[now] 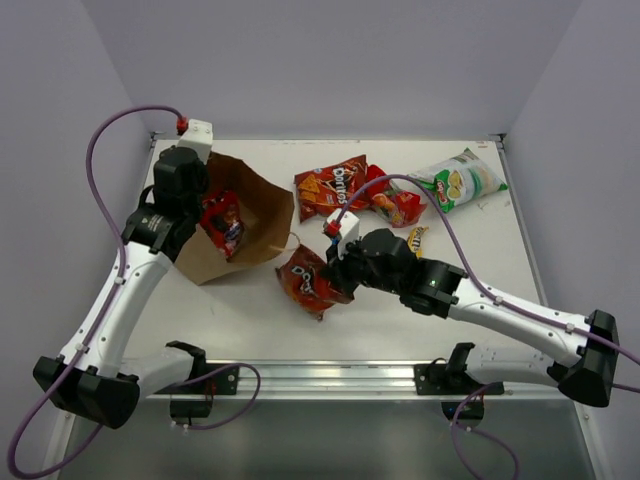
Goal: Take the snacks out of the paper bag
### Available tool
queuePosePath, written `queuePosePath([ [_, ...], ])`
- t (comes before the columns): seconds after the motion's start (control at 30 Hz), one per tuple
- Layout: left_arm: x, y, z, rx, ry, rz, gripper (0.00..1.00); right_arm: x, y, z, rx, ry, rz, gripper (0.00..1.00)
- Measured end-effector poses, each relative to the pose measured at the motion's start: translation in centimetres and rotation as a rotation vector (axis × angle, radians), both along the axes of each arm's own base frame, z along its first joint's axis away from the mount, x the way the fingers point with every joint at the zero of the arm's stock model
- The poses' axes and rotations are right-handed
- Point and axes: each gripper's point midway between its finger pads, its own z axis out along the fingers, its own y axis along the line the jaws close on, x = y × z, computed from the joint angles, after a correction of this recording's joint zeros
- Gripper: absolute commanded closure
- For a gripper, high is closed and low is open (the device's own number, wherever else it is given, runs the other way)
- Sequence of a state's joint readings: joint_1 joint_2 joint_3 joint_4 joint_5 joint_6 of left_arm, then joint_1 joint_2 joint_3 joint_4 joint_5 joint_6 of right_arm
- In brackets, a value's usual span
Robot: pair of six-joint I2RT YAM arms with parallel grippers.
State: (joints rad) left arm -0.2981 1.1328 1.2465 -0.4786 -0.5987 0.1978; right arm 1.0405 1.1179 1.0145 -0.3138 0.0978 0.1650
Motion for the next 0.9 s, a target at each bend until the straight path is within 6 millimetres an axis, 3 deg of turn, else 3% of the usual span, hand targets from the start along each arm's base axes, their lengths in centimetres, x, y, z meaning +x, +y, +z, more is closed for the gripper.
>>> queuePosePath([
  [0.1,-0.2,0.2,0.5,0.01,-0.011,-0.005,1.0,-2.3,1.3,-2.7,0.044,0.114,0.084,1.0],
  [0.2,-0.6,-0.1,1.1,0.007,-0.027,-0.035,1.0,-2.9,1.8,-4.4,0.065,0.177,0.1,1.0],
  [0.27,-0.9,-0.3,1.1,0.0,-0.042,-0.059,1.0,-2.0,2.0,-5.9,0.065,0.219,0.072,1.0],
  [0.37,-1.4,-0.7,0.7,-0.002,-0.042,-0.1,1.0,1.0,1.0,-9.5,0.034,0.287,-0.043,0.98],
  [0.47,-1.6,-1.1,0.2,-0.005,-0.035,-0.137,1.0,3.4,-2.1,-13.7,-0.027,0.363,-0.19,0.79],
  [0.5,-1.6,-1.3,0.2,-0.007,-0.036,-0.146,1.0,3.8,-3.1,-14.4,-0.045,0.375,-0.227,0.66],
  [0.57,-1.7,-1.5,0.1,-0.01,-0.036,-0.164,1.0,4.4,-4.5,-14.7,-0.076,0.364,-0.276,0.55],
  [0.6,-1.7,-1.6,0.1,-0.01,-0.036,-0.173,1.0,4.6,-5.1,-14.3,-0.09,0.345,-0.292,0.45],
  [0.7,-1.7,-1.9,0.0,-0.009,-0.03,-0.191,1.0,5.4,-6.1,-11.1,-0.113,0.264,-0.311,0.33],
  [0.77,-1.6,-2.0,0.0,-0.012,-0.031,-0.201,1.0,6.1,-6.2,-6.8,-0.081,0.184,-0.31,0.28],
  [0.9,-1.6,-2.4,-0.1,-0.019,-0.029,-0.219,1.0,7.0,-5.2,4.2,0.081,0.006,-0.286,0.16],
])
